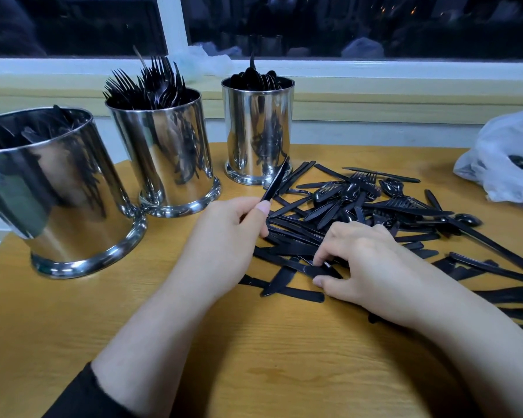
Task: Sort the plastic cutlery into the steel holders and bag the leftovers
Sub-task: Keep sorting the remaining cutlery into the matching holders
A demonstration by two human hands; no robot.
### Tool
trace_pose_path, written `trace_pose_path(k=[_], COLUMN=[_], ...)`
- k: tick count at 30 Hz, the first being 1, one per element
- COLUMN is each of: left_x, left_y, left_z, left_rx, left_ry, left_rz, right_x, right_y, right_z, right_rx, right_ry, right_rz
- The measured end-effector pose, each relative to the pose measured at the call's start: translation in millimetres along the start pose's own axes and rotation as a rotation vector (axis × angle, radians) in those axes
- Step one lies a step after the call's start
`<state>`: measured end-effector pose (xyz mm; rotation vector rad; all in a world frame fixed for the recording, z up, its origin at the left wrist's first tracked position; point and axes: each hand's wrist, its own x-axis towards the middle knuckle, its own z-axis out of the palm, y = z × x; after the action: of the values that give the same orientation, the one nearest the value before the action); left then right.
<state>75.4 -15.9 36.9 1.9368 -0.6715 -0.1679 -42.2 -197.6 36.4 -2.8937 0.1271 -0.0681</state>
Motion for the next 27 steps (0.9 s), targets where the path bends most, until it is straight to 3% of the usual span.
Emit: trace_pose_path(k=[8, 12, 15, 19, 25, 27], left_x=[-2.9, -1.9, -1.4, -2.5, -7.2, -7.4], left_y=[2.9, 3.0, 0.6, 3.0, 3.8, 3.6], left_z=[3.2, 5.1, 5.7, 4.8, 4.0, 5.2], left_rx=[0.136, 0.186, 0.072, -0.093, -0.154, -0.223], left_ry=[0.009, -0.033, -0.142, -0.267, -0.440, -0.427], left_rz=[0.091, 0.073, 0.028, -0.082, -0.112, -0.168], right_x=[-1.5, -3.2, -3.8, -1.5, 3.0, 3.1], right_y=[0.6, 0.0, 0.3, 4.5, 6.8, 6.1], right_z=[1.2, -1.0, -2.6, 0.5, 0.9, 1.0], right_rx=[0.143, 0.263, 0.348, 0.267, 0.193, 0.213], right_ry=[0.056, 0.164, 0.255, 0.425, 0.618, 0.667], right_rz=[-0.043, -0.091, -0.141, -0.256, -0.229, -0.212])
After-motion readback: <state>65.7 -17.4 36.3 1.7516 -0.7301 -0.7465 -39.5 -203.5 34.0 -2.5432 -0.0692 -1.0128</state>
